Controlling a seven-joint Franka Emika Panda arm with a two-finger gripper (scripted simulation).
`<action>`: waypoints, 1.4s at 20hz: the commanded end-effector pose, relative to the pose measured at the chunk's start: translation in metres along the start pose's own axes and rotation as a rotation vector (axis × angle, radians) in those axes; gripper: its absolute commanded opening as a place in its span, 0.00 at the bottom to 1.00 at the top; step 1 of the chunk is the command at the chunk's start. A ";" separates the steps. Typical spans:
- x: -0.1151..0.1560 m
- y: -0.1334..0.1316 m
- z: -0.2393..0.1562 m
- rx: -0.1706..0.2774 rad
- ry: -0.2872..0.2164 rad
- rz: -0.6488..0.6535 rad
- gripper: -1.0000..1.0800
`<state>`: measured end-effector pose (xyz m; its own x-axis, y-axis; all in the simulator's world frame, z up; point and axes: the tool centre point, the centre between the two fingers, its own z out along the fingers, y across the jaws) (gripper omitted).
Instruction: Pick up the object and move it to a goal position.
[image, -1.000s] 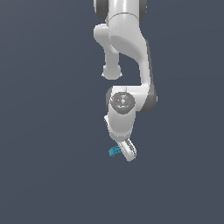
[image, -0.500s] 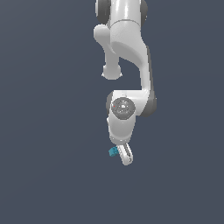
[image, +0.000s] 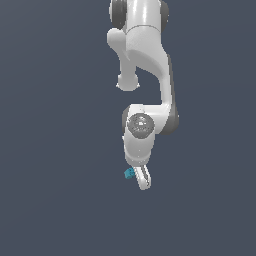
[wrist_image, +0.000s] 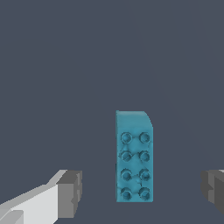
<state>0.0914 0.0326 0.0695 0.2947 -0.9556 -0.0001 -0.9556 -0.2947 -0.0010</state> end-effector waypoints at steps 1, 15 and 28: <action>0.000 0.000 0.007 -0.001 0.000 0.001 0.96; 0.000 0.000 0.047 -0.001 0.000 0.005 0.00; -0.001 0.000 0.045 -0.002 0.000 0.004 0.00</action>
<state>0.0906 0.0325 0.0225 0.2903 -0.9569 -0.0004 -0.9569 -0.2903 0.0020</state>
